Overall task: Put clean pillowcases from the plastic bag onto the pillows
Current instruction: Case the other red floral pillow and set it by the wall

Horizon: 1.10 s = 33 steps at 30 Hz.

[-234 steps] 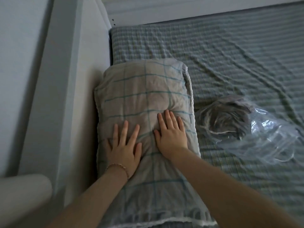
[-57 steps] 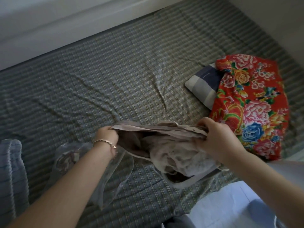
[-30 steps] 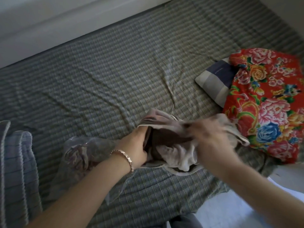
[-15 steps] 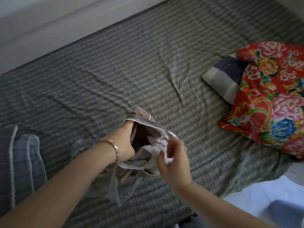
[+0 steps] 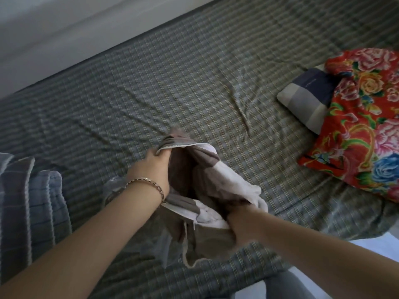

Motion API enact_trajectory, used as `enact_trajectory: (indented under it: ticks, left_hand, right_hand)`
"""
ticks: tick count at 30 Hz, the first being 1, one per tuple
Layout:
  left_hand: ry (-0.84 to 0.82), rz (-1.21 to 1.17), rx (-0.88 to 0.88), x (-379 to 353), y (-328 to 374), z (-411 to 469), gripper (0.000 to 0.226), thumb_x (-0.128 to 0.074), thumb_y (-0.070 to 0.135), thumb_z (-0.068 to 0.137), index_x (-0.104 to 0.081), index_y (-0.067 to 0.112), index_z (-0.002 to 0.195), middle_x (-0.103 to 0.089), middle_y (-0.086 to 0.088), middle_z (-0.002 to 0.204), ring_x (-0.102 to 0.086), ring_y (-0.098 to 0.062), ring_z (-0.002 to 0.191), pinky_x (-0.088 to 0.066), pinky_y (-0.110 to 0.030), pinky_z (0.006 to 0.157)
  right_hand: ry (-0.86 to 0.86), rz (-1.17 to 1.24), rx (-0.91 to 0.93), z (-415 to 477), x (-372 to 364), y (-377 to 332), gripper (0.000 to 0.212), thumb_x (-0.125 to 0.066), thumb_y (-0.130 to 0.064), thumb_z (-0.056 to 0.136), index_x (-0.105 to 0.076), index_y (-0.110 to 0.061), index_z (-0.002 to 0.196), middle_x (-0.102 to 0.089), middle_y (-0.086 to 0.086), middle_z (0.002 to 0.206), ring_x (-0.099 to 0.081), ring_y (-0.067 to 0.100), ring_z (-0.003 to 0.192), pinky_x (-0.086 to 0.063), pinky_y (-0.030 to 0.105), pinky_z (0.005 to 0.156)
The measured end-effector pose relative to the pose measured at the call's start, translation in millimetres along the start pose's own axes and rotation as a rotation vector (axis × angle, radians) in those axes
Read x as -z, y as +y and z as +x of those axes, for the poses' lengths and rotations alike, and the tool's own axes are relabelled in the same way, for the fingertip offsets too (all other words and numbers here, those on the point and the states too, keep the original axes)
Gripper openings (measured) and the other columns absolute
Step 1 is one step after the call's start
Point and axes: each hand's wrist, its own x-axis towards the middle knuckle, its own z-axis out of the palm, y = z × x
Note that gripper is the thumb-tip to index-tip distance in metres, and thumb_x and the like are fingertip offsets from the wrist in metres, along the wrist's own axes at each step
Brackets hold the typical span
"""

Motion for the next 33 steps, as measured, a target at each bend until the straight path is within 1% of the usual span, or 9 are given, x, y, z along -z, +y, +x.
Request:
enact_trajectory:
  ticks: [4, 8, 11, 15, 20, 23, 27, 30, 33]
  left_hand:
    - [-0.030, 0.037, 0.057, -15.3, 23.1, 9.5, 0.082, -0.052, 0.006, 0.086, 0.001, 0.025, 0.144, -0.039, -0.014, 0.128, -0.055, -0.036, 0.108, -0.046, -0.041, 0.080]
    - [-0.070, -0.113, -0.017, -18.0, 96.3, 23.3, 0.071, -0.053, 0.008, 0.084, -0.011, 0.021, 0.140, -0.044, -0.012, 0.128, -0.056, -0.034, 0.107, -0.047, -0.041, 0.081]
    - [-0.090, -0.183, -0.041, -11.6, 163.3, 38.6, 0.061, -0.053, 0.011, 0.084, -0.020, 0.019, 0.135, -0.044, -0.011, 0.129, -0.055, -0.034, 0.108, -0.045, -0.039, 0.079]
    - [-0.105, -0.171, -0.042, -11.4, 248.7, 74.9, 0.050, -0.050, 0.019, 0.089, -0.024, 0.019, 0.131, -0.039, -0.010, 0.132, -0.054, -0.034, 0.109, -0.042, -0.038, 0.075]
    - [-0.157, -0.129, -0.012, -18.8, 322.0, 114.7, 0.058, -0.054, 0.024, 0.089, -0.017, 0.027, 0.134, -0.039, -0.005, 0.130, -0.057, -0.030, 0.104, -0.044, -0.035, 0.070]
    - [-0.127, -0.105, -0.023, -20.3, 351.9, 142.2, 0.064, -0.055, 0.022, 0.088, -0.012, 0.027, 0.134, -0.041, -0.003, 0.127, -0.059, -0.026, 0.097, -0.043, -0.031, 0.063]
    - [-0.129, -0.080, 0.029, -17.9, 364.4, 180.5, 0.053, -0.048, 0.013, 0.088, -0.017, 0.024, 0.131, -0.048, -0.007, 0.118, -0.058, -0.024, 0.082, -0.045, -0.031, 0.060]
    - [-0.087, -0.082, 0.070, -17.1, 361.3, 203.9, 0.050, -0.047, 0.011, 0.088, -0.018, 0.021, 0.127, -0.048, -0.005, 0.085, -0.051, -0.020, 0.063, -0.041, -0.029, 0.054]
    - [-0.087, -0.044, 0.107, -36.6, 331.5, 218.3, 0.065, -0.053, 0.010, 0.079, -0.018, 0.023, 0.133, -0.053, -0.006, 0.080, -0.049, -0.019, 0.058, -0.033, -0.026, 0.045]
  right_hand:
    - [0.394, 0.156, -0.099, -12.3, -26.2, 31.2, 0.037, -0.041, -0.027, 0.096, -0.057, -0.010, 0.124, -0.060, 0.010, 0.122, -0.053, 0.026, 0.114, -0.039, 0.017, 0.084]
    - [0.572, 0.228, 0.048, -59.8, -31.3, 98.3, 0.043, -0.044, -0.031, 0.076, -0.067, -0.017, 0.110, -0.066, -0.001, 0.111, -0.060, 0.020, 0.108, -0.046, 0.030, 0.094]
    - [0.756, 0.503, -0.339, -83.6, -18.6, 192.8, 0.048, -0.049, -0.034, 0.078, -0.062, -0.006, 0.115, -0.061, 0.013, 0.117, -0.057, 0.034, 0.110, -0.045, 0.041, 0.094]
    - [0.512, 0.770, -1.107, -102.5, 10.8, 345.8, 0.091, -0.052, -0.065, 0.079, -0.030, 0.000, 0.139, -0.041, 0.023, 0.134, -0.043, 0.039, 0.120, -0.044, 0.047, 0.097]
    - [0.414, 0.978, -1.085, -30.3, 14.4, 440.5, 0.130, -0.043, -0.101, 0.022, -0.048, -0.009, 0.114, -0.059, 0.016, 0.104, -0.055, 0.030, 0.081, -0.048, 0.041, 0.071]
    - [0.252, 1.123, -1.201, 18.2, 27.7, 449.9, 0.142, -0.063, -0.086, 0.042, -0.010, -0.003, 0.144, -0.029, 0.032, 0.141, -0.033, 0.044, 0.128, -0.028, 0.053, 0.103]
    - [0.328, 0.849, -1.331, 53.0, 1.1, 462.3, 0.106, -0.064, -0.050, 0.081, 0.002, 0.006, 0.141, -0.024, 0.032, 0.144, -0.024, 0.046, 0.133, -0.021, 0.051, 0.109]
    - [0.462, 0.803, -1.292, 55.4, -13.9, 480.0, 0.074, -0.061, -0.032, 0.086, -0.018, 0.001, 0.138, -0.037, 0.023, 0.137, -0.037, 0.038, 0.125, -0.032, 0.043, 0.101]
    - [0.536, 0.986, -1.094, 26.4, -19.2, 494.7, 0.054, -0.064, -0.027, 0.079, -0.040, -0.008, 0.124, -0.048, 0.014, 0.124, -0.049, 0.034, 0.113, -0.042, 0.039, 0.091]
